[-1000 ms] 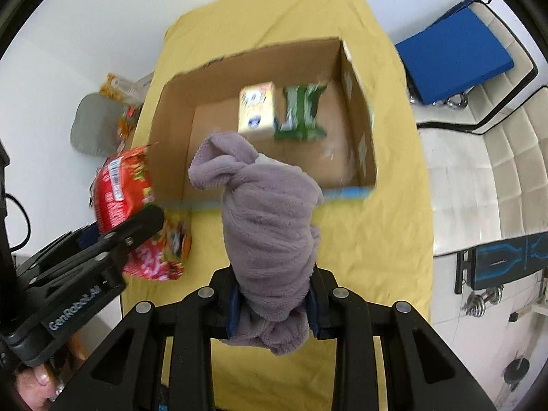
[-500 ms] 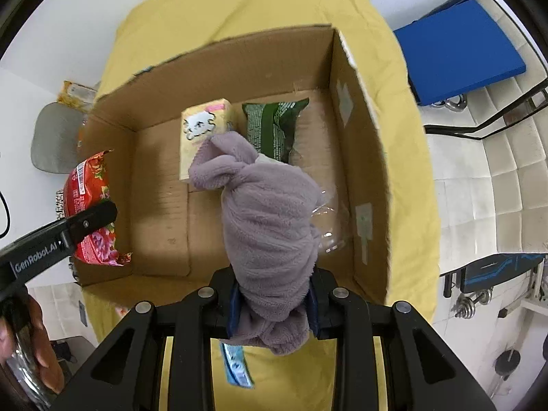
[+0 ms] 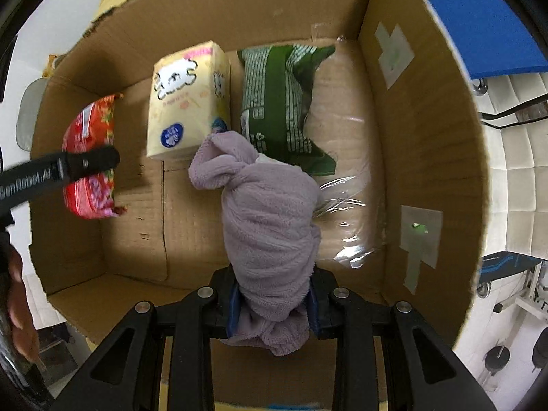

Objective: Organize soft objects
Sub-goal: 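Carry the red bag with the left tool while the right tool carries the towel into the box, then open both tools to release the items and lift away, then grasp the orange panda snack bag with the left tool while the right tool grasps the blue stick package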

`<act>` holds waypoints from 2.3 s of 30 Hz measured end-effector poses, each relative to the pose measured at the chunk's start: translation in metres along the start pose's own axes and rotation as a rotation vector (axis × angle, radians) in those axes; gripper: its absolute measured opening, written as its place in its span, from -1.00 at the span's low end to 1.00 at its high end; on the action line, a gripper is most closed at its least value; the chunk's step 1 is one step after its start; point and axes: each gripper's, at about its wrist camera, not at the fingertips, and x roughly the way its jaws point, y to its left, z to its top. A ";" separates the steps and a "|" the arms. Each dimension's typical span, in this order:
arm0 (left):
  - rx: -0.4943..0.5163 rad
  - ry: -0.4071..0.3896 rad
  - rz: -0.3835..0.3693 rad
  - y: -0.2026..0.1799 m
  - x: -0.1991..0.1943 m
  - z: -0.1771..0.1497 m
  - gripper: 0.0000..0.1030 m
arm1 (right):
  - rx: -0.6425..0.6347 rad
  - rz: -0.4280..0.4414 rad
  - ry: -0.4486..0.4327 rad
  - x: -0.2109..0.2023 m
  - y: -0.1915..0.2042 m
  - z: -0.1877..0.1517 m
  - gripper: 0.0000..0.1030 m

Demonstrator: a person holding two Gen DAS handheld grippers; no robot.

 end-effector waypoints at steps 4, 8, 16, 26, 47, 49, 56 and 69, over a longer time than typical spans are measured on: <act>0.004 -0.003 0.017 -0.001 0.007 0.014 -0.13 | -0.007 -0.012 0.007 0.008 0.001 0.002 -0.35; -0.020 0.017 0.023 0.000 0.011 0.023 -0.13 | -0.021 -0.024 0.026 0.015 0.003 0.002 -0.23; -0.046 -0.014 0.013 0.003 -0.006 0.019 0.14 | -0.005 -0.024 0.007 0.011 0.002 -0.003 0.17; -0.019 -0.094 0.046 0.002 -0.051 -0.029 0.66 | -0.026 -0.009 -0.051 -0.033 0.016 -0.013 0.93; 0.021 -0.304 0.069 -0.013 -0.148 -0.153 0.95 | -0.063 -0.109 -0.277 -0.140 0.024 -0.088 1.00; 0.016 -0.322 0.054 -0.013 -0.158 -0.164 0.95 | -0.066 -0.110 -0.295 -0.150 0.022 -0.098 1.00; 0.021 -0.380 0.051 -0.015 -0.189 -0.194 0.95 | -0.060 -0.115 -0.383 -0.186 0.018 -0.129 1.00; -0.113 -0.283 0.152 0.045 -0.149 -0.224 0.95 | -0.095 -0.029 -0.156 -0.104 0.044 -0.148 1.00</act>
